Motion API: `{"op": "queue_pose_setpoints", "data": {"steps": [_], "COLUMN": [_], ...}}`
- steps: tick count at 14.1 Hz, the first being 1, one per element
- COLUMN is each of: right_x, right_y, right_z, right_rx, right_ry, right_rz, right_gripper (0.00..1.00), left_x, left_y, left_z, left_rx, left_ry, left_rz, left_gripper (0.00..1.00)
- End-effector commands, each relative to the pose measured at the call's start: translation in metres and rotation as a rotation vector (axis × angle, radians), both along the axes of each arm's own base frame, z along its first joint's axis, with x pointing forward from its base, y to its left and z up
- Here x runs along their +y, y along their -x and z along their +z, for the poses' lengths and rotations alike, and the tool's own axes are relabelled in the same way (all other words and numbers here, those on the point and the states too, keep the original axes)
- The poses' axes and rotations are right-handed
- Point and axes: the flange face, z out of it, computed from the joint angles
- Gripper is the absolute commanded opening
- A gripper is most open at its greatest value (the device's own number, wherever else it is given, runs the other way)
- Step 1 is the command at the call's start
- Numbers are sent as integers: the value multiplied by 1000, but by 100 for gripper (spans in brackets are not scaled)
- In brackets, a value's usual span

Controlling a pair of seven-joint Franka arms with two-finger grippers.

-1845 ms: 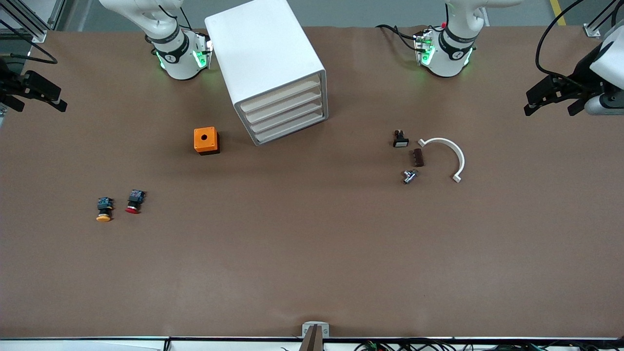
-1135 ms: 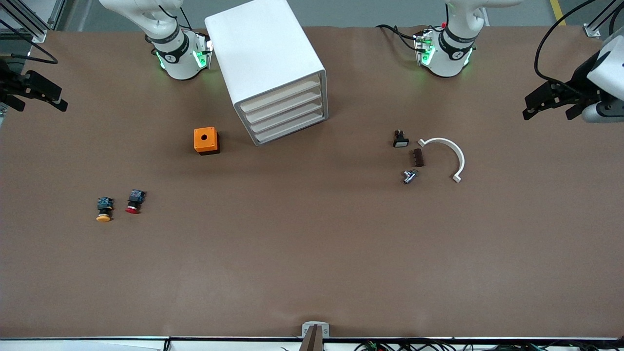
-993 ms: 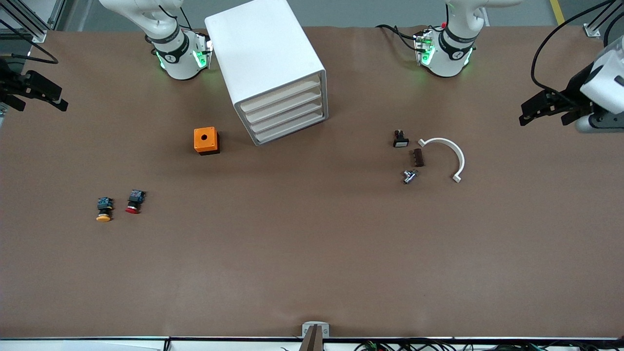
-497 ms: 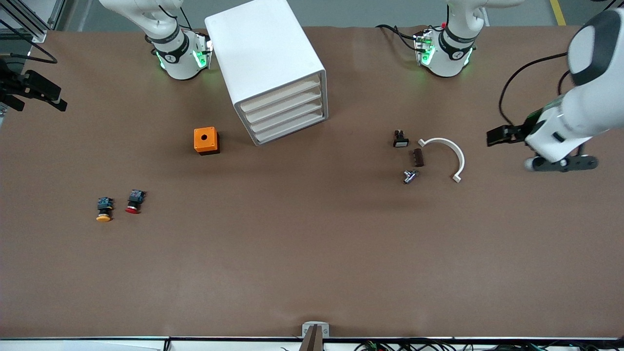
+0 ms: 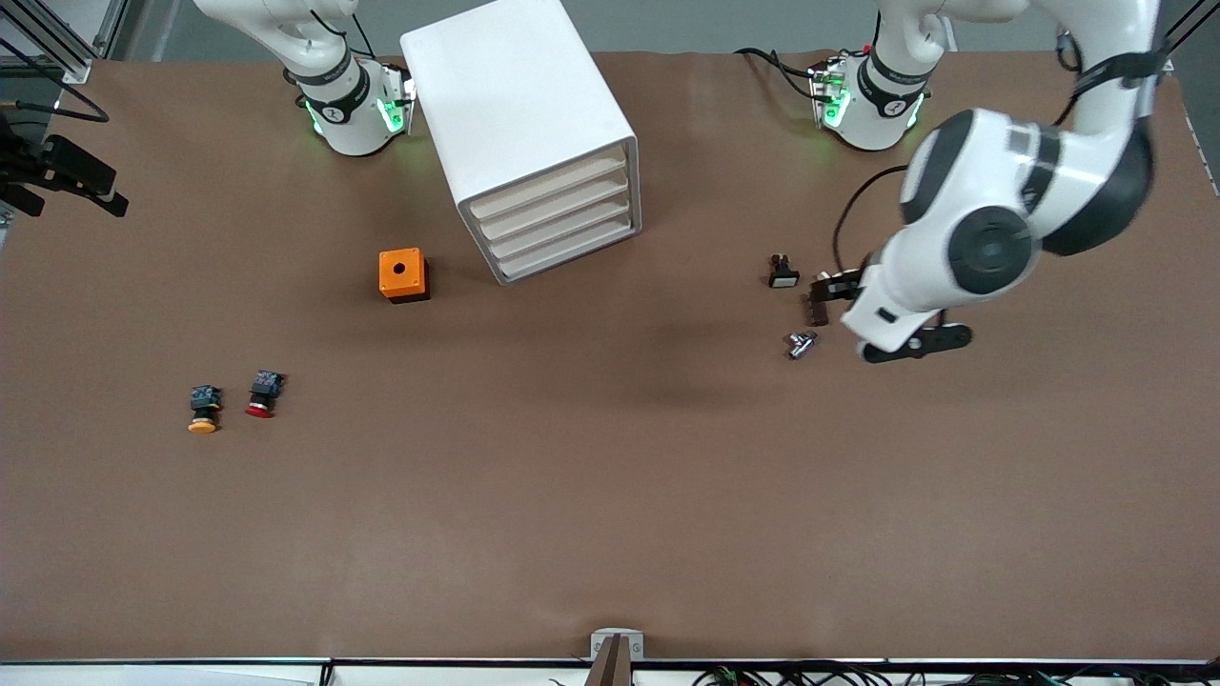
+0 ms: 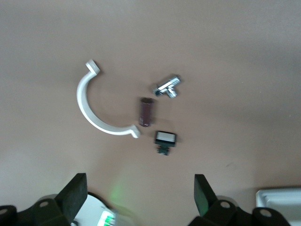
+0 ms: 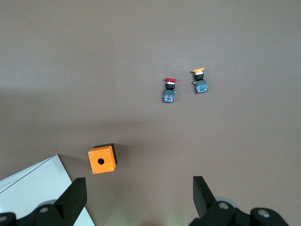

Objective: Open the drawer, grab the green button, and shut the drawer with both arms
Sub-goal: 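Move the left gripper toward the white cabinet's drawer handle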

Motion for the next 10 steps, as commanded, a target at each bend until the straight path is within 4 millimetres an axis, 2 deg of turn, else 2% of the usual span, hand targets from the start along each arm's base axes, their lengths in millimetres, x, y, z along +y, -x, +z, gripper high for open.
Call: {"op": "queue_pose_setpoints", "data": {"steps": [1, 2, 4, 5, 10], "right_x": [0, 0, 0, 0, 0], "right_y": [4, 4, 4, 4, 5], "right_z": [6, 6, 6, 6, 6], "right_rx": [-5, -5, -5, -4, -2], "right_ry": [-1, -1, -1, -1, -2], "right_rz": [10, 11, 11, 11, 11], "right_gripper": [100, 100, 100, 100, 100], "left_x": [-56, -75, -101, -115, -146], "left_y": [-7, -6, -1, -3, -15], "left_z": [-26, -37, -66, -71, -108], "left_rx": [44, 75, 133, 146, 291], "left_ry": [-69, -58, -91, -93, -120], "left_rz": [157, 233, 372, 437, 768], "left_gripper": [100, 100, 100, 100, 100]}}
